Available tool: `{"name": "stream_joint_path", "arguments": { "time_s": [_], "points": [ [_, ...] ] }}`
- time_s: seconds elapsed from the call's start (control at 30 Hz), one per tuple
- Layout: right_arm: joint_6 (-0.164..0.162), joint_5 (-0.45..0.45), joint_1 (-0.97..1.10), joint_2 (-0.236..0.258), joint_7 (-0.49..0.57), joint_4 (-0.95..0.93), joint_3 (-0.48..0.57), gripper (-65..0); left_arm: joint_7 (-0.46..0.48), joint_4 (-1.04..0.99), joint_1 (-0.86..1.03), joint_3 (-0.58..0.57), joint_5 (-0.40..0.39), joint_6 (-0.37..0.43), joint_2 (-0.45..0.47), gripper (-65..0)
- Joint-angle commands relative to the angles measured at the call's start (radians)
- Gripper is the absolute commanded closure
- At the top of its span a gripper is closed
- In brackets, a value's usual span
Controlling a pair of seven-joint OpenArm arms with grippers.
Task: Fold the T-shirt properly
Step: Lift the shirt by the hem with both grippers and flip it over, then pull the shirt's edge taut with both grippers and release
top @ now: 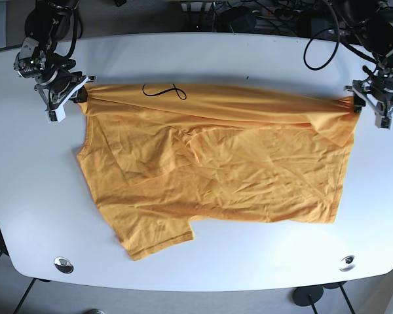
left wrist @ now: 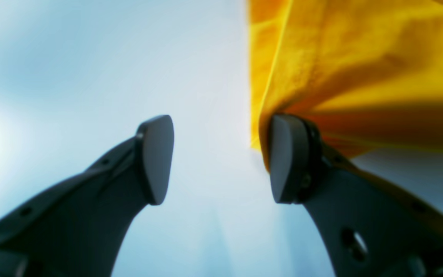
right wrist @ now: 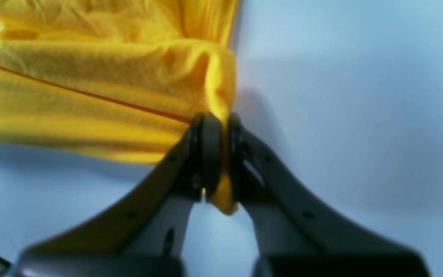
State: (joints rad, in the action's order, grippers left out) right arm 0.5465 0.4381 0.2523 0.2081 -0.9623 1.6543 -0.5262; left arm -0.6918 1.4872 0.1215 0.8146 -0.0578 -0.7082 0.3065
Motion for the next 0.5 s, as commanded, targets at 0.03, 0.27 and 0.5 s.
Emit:
{"name": "stream_joint_path", "arguments": {
  "time_s": [0.03, 0.27, 0.5],
  "points": [
    [0.011, -0.006, -0.003, 0.015, 0.021, 0.036, -0.051, -2.2, 0.011, 0.022, -0.007, 0.055, -0.067, 0.01, 0.026, -36.5],
    [0.073, -0.008, 0.055, -0.019, -0.022, 0.188, -0.068, -2.9, -0.147, 0.168, -0.003, 0.075, -0.265, 0.01, 0.066, -36.0],
    [0.079, 0.089, 0.103, -0.051, -0.063, 0.198, -0.13, -26.6, -0.173, 0.198, -0.003, 0.076, -0.287, 0.01, 0.067, -36.0]
  ]
}}
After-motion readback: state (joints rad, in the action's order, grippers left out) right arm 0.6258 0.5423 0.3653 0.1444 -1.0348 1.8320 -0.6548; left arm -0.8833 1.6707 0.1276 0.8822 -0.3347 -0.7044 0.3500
